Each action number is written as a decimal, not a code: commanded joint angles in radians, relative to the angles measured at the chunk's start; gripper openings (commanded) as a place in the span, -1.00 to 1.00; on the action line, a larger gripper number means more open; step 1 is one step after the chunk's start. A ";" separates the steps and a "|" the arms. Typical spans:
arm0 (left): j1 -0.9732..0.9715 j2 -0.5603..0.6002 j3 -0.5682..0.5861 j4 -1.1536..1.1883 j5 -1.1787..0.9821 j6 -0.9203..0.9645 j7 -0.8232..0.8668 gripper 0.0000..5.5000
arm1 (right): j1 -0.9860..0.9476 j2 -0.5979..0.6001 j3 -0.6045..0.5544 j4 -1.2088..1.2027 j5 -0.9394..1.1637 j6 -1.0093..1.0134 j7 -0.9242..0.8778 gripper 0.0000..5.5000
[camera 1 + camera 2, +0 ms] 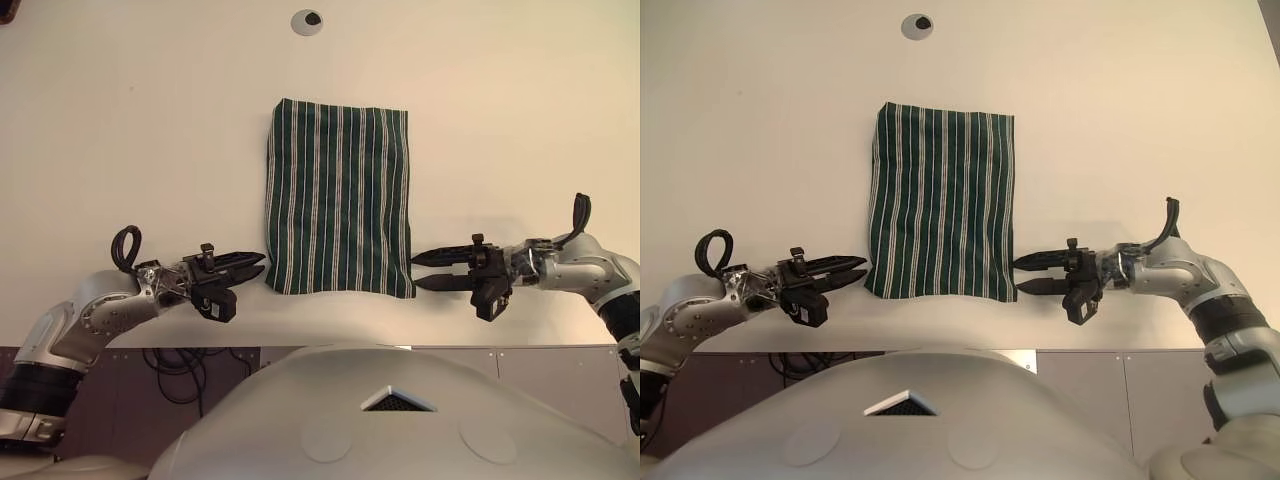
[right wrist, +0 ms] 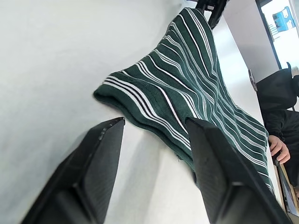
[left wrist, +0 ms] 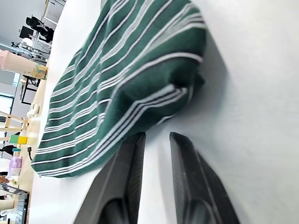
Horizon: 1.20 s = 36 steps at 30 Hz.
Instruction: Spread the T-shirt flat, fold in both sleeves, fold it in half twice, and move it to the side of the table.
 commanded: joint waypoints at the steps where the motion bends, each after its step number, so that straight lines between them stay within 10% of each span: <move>1: -0.054 -0.022 -0.063 -0.008 0.014 -0.028 -0.025 -0.66 | 0.091 0.021 0.063 -0.049 -0.157 0.140 0.064 -0.12; 14: -0.095 -0.054 -0.113 -0.002 0.032 -0.005 -0.015 -0.66 | 0.104 -0.026 0.087 -0.395 -0.047 0.461 0.184 -0.12; 36: -0.071 -0.049 -0.093 -0.011 0.035 0.023 0.004 -0.66 | -0.269 0.013 0.155 0.419 -0.208 -0.014 0.074 -0.12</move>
